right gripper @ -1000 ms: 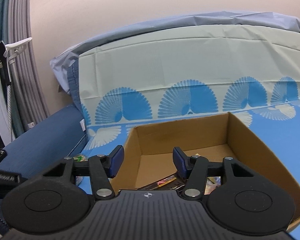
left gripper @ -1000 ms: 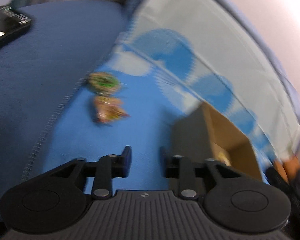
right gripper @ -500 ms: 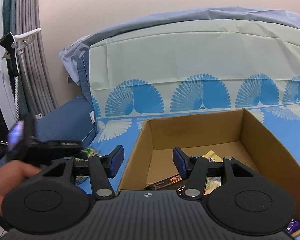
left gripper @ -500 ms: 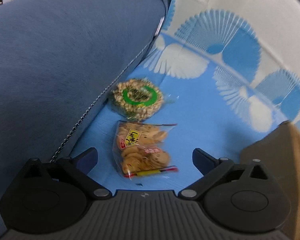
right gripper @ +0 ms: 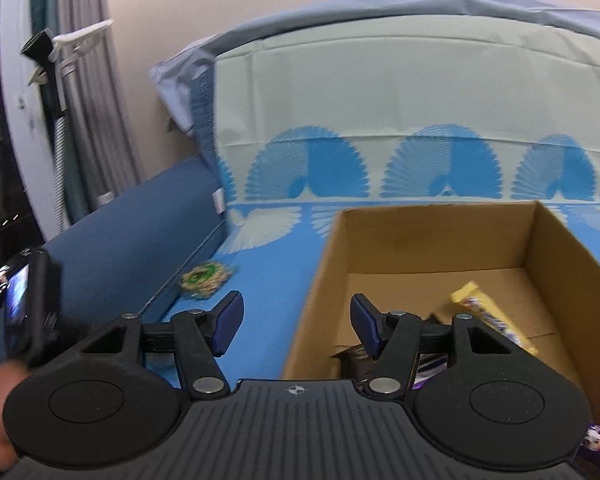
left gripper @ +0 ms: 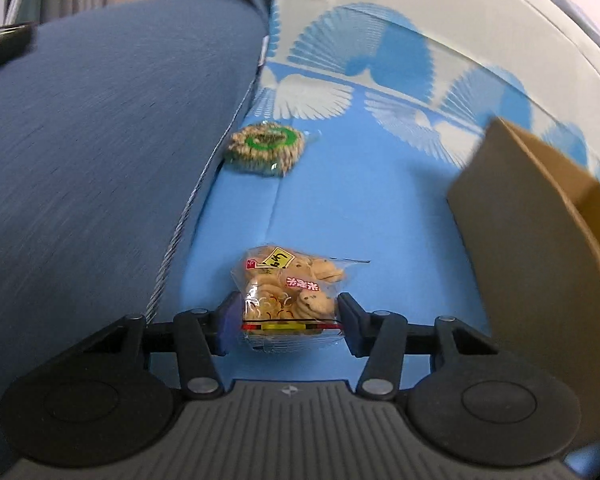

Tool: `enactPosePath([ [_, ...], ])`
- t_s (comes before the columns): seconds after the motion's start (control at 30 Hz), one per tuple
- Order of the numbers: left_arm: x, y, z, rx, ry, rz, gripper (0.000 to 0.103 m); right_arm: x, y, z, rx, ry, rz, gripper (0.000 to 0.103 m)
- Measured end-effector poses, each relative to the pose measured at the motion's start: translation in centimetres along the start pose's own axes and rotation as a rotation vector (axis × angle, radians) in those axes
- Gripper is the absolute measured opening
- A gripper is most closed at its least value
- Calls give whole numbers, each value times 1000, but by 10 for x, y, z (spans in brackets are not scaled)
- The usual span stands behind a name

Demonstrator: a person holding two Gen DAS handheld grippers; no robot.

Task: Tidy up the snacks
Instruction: 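Grasp the green-ring grain packet with the right tool while the left tool grasps the clear cookie bag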

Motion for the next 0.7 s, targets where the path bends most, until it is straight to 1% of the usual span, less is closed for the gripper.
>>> enactPosePath([
  [0.03, 7, 4, 3, -5, 1, -8, 56, -4, -2, 8, -27, 7, 12, 61],
  [0.1, 4, 7, 7, 8, 40, -39, 57, -12, -9, 23, -72, 23, 32, 62],
  [0.13, 4, 5, 9, 7, 52, -41, 57, -18, -15, 32, -93, 38, 44, 63],
  [0.2, 8, -5, 10, -20, 56, -8, 58, -31, -32, 50, -129, 66, 66, 69],
  [0.27, 9, -7, 10, -37, 56, -7, 58, -45, -58, 69, -149, 96, 92, 73],
  [0.33, 10, -6, 10, -34, 52, -10, 59, -59, -87, 86, -153, 134, 88, 74],
  [0.37, 11, -5, 9, -26, 52, -9, 60, -64, -108, 97, -157, 160, 100, 77],
  [0.4, 11, -7, 10, -17, 54, -6, 62, -65, -125, 104, -164, 183, 119, 80],
  [0.47, 12, -9, 10, -5, 54, 0, 66, -64, -164, 123, -180, 249, 156, 83],
  [0.5, 12, -9, 9, 2, 51, 1, 70, -61, -185, 131, -184, 286, 176, 88],
  [0.6, 12, -14, 5, 24, 50, -5, 80, -47, -239, 147, -204, 368, 240, 92],
  [0.63, 12, -15, 4, 25, 44, -2, 82, -41, -259, 151, -216, 389, 276, 93],
  [0.7, 12, -18, 2, 23, 35, -2, 84, -28, -288, 157, -236, 424, 341, 97],
])
Point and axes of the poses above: each gripper's, at about its wrist camera, not at the fingertips, and y roughly against the way its jaws point, z to its left, x to its underside, the point moved 10 cm from there along -y, roughly the way its jaws point, and after that the axes turned 5 degrees about x, right-handed, at the moved point
